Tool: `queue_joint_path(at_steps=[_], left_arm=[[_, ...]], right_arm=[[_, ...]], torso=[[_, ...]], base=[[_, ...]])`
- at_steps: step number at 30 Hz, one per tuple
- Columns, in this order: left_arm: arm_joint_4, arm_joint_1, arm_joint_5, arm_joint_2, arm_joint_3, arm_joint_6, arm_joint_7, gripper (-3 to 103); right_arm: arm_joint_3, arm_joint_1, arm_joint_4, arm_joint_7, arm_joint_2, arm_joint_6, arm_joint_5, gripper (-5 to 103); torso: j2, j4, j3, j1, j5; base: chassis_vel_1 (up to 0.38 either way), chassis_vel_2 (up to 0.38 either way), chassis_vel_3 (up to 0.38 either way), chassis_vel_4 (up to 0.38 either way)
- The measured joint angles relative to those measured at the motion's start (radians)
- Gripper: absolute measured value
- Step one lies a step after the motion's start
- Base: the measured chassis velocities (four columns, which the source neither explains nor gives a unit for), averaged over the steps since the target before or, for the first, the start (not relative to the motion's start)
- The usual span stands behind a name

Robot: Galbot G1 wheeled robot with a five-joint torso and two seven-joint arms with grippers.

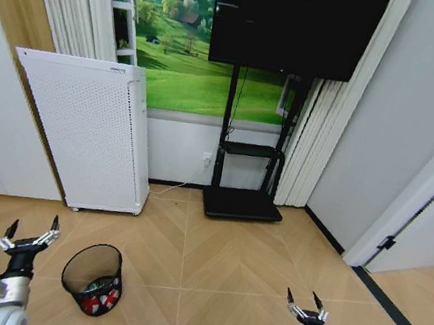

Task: Pick up the trash bin and place the garbage on the floor into it.

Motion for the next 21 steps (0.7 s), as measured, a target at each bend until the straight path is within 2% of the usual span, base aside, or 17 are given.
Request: queue_joint_path(at_steps=[1, 4, 7, 21], left_arm=[[0.0, 0.0, 0.0, 0.0, 0.0, 0.0, 0.0, 100], [-0.034, 0.0, 0.003, -0.013, -0.001, -0.006, 0.055, 100], [-0.035, -0.004, 0.019, -0.023, 0.0, -0.007, 0.065, 100], [-0.082, 0.031, 0.029, -0.056, 0.004, 0.009, 0.064, 100]], right_arm=[[0.0, 0.0, 0.0, 0.0, 0.0, 0.0, 0.0, 100], [0.029, -0.031, 0.056, 0.0, 0.021, 0.0, -0.002, 100], [0.047, -0.046, 0.084, 0.0, 0.023, 0.0, -0.002, 100], [0.077, -0.081, 0.135, -0.001, 0.019, -0.002, 0.004, 100]], torso=[[0.0, 0.0, 0.0, 0.0, 0.0], [0.014, 0.0001, 0.01, 0.003, -0.0001], [0.025, 0.0001, 0.019, 0.006, -0.0006], [0.085, 0.0001, 0.062, 0.023, -0.0002]], base=[[0.0, 0.0, 0.0, 0.0], [0.0, 0.0, 0.0, 0.0], [0.0, 0.0, 0.0, 0.0], [0.0, 0.0, 0.0, 0.0]])
